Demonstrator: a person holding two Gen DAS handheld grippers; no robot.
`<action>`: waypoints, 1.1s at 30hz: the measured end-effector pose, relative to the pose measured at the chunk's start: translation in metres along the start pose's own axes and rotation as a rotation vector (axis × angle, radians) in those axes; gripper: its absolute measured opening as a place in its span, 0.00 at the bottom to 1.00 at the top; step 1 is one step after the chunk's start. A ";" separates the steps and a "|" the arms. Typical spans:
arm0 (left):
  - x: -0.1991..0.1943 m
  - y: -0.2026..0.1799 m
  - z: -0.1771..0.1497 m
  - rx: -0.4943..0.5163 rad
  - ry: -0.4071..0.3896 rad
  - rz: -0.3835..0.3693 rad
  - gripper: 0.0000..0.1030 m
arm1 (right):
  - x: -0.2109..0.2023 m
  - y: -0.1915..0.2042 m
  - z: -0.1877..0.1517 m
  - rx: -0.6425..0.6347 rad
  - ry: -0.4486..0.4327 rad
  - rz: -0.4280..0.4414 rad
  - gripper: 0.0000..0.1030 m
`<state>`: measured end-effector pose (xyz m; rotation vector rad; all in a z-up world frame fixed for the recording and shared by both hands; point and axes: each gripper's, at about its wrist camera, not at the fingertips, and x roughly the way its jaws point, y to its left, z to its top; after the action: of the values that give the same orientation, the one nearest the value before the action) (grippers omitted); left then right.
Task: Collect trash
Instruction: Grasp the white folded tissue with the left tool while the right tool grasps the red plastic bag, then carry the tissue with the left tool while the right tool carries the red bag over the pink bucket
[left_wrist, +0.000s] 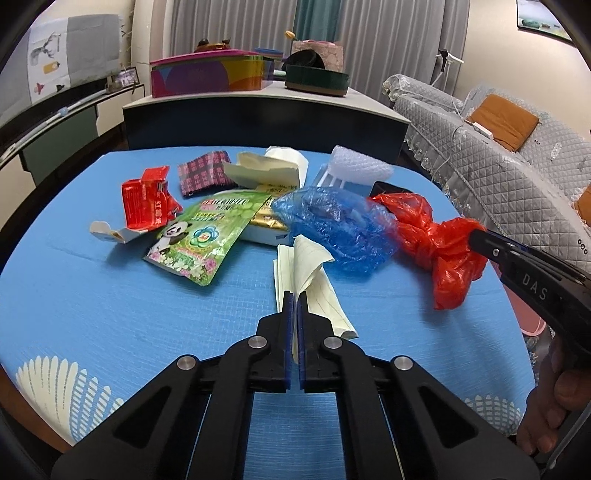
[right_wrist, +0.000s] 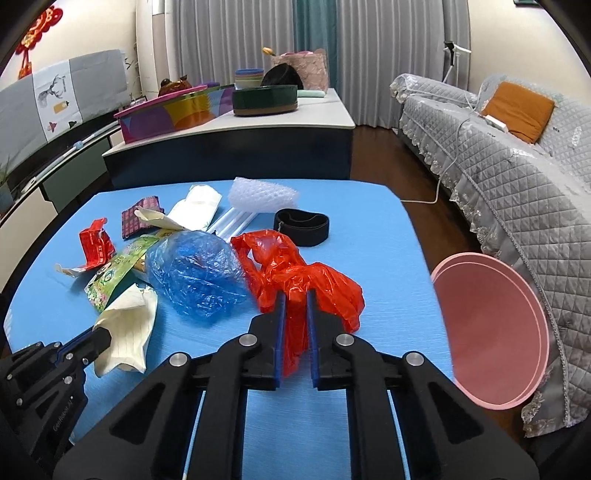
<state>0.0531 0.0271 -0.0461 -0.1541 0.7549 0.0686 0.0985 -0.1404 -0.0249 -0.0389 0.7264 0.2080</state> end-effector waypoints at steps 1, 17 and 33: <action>-0.001 0.000 0.001 0.003 -0.004 -0.002 0.02 | -0.003 -0.001 0.000 0.000 -0.006 -0.003 0.10; -0.029 -0.042 0.000 0.073 -0.073 -0.085 0.01 | -0.062 -0.049 -0.009 0.065 -0.108 -0.091 0.10; -0.042 -0.127 0.014 0.192 -0.116 -0.228 0.01 | -0.104 -0.133 -0.020 0.218 -0.179 -0.218 0.10</action>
<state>0.0470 -0.0965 0.0076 -0.0520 0.6207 -0.2101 0.0364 -0.2913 0.0245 0.1065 0.5581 -0.0762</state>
